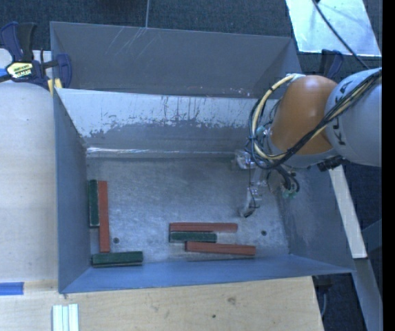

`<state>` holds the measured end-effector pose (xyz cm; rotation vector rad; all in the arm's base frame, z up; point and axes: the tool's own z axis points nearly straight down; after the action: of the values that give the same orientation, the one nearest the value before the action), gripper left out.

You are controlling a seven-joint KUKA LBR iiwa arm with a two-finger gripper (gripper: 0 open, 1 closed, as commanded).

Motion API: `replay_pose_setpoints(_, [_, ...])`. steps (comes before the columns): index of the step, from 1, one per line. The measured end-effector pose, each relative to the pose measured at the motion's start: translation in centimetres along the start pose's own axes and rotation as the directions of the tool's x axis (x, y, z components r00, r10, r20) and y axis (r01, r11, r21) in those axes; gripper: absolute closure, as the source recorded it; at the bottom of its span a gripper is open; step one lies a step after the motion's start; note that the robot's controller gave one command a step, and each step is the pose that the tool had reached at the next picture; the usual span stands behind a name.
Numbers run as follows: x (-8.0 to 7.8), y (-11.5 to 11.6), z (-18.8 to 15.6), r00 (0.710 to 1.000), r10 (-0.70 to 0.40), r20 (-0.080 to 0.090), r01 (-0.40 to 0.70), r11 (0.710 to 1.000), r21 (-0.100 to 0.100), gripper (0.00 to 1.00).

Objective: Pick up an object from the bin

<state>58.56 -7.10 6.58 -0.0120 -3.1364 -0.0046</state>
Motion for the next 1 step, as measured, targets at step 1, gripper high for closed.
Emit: replay_pose_setpoints(1, [5.79, 6.19, -2.54, 0.993, 0.114, 0.004, -0.114, 0.994, 0.0, 0.0])
